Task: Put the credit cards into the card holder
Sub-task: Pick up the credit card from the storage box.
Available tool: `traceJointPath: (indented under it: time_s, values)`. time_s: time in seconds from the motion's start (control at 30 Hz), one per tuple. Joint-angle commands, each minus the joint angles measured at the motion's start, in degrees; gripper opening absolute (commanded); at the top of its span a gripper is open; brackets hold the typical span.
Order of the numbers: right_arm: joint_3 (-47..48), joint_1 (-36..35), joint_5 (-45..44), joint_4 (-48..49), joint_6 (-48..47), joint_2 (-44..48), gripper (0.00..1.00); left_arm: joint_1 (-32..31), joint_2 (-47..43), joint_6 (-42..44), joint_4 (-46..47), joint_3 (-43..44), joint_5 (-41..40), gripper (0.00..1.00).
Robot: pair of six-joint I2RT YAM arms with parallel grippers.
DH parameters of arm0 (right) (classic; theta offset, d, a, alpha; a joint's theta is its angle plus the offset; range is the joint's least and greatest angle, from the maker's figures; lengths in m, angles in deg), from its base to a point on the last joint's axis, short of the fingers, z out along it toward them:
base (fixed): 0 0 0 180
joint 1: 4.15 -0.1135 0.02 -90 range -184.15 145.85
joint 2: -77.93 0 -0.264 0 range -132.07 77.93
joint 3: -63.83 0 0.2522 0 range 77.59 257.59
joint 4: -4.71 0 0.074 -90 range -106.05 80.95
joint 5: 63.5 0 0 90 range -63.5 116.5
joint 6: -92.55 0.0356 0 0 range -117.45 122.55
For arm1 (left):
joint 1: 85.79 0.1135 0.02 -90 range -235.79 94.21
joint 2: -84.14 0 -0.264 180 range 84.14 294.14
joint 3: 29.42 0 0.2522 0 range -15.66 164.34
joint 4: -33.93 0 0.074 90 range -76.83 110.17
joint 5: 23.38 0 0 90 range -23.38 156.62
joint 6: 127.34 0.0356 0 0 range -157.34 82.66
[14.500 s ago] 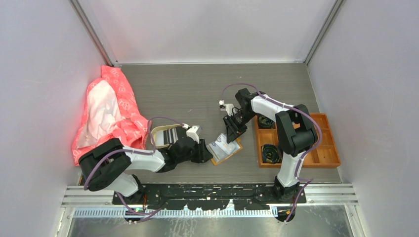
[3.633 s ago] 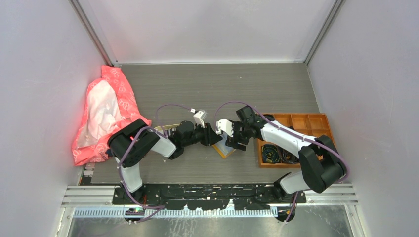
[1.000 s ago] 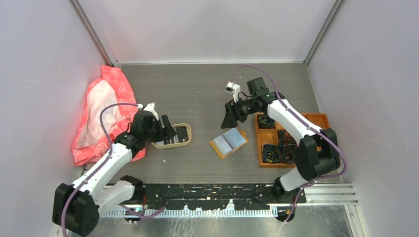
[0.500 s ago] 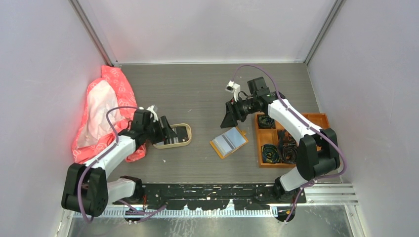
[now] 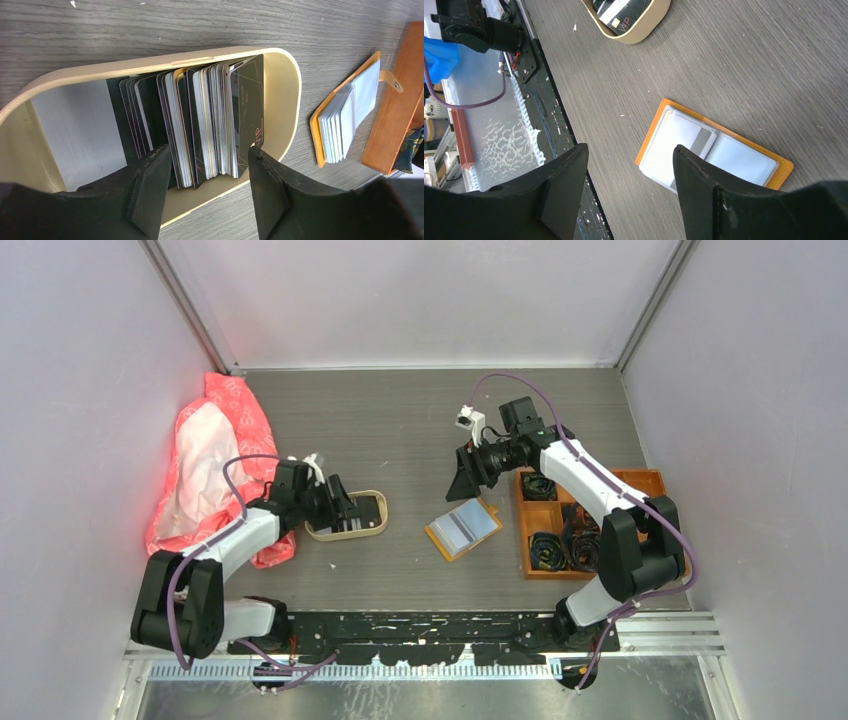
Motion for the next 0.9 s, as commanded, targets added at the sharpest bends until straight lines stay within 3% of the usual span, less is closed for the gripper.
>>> traceJointPath:
  time_s: [0.0, 0.2, 0.43, 0.63, 0.87]
  values:
    - [1.64, -0.25, 1.67, 0.17, -0.51, 0.36, 0.67, 0.3, -1.45, 0.72, -0.71, 1.85, -1.32, 0.59]
    - [1.71, -0.25, 1.6, 0.04, -0.71, 0.4, 0.67, 0.34, 0.46, -0.79, 2.01, 1.73, 3.78, 0.58]
    - [1.7, -0.21, 1.42, -0.18, -1.11, 0.36, 0.67, 0.28, -0.86, -5.85, 8.01, 0.7, 9.12, 0.46]
    - [1.73, -0.25, 1.6, -0.42, -1.32, 0.15, 0.67, 0.34, -1.84, -8.66, 12.47, -0.6, 10.79, 0.45]
    - [1.76, -0.25, 1.6, -0.53, -1.45, 0.22, 0.67, 0.34, 4.7, -9.34, 16.07, -0.42, 12.77, 0.5]
